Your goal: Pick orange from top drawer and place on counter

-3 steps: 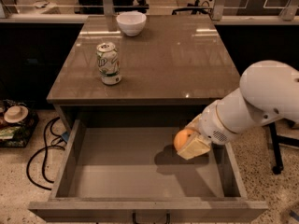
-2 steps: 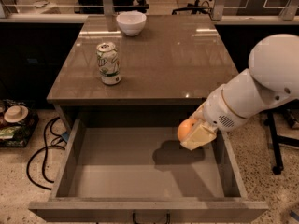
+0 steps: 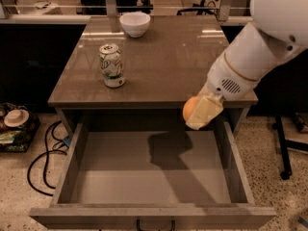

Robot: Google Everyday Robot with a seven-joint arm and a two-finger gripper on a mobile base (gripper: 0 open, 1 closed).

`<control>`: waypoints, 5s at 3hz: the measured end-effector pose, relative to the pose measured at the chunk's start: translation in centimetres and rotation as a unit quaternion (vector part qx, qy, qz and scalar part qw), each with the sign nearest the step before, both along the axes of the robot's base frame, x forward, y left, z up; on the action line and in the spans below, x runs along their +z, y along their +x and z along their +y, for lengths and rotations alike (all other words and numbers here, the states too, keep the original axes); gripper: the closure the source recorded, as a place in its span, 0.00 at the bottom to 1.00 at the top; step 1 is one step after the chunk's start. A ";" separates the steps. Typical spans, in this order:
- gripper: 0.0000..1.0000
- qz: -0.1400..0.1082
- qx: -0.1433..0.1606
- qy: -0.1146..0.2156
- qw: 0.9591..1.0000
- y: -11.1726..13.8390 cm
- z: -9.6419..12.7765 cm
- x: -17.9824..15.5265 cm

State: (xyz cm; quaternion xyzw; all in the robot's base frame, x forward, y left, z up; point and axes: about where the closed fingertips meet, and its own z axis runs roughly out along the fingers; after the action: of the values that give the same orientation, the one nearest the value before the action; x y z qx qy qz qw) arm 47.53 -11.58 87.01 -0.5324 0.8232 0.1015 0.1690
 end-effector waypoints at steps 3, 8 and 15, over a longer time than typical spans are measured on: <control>1.00 -0.028 -0.038 -0.034 0.998 5.4 0.9 5.4; 1.00 0.024 -0.112 0.053 0.992 20.9 -0.8 -2.3; 1.00 -0.014 -0.132 0.017 0.991 26.9 -4.0 -3.2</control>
Offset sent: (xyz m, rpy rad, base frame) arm 0.0844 0.0117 0.0795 -0.0938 -0.1080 -0.1234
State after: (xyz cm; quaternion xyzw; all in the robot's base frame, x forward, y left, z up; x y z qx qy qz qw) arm 74.40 -15.56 83.81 -0.4175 0.8819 0.0850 0.2016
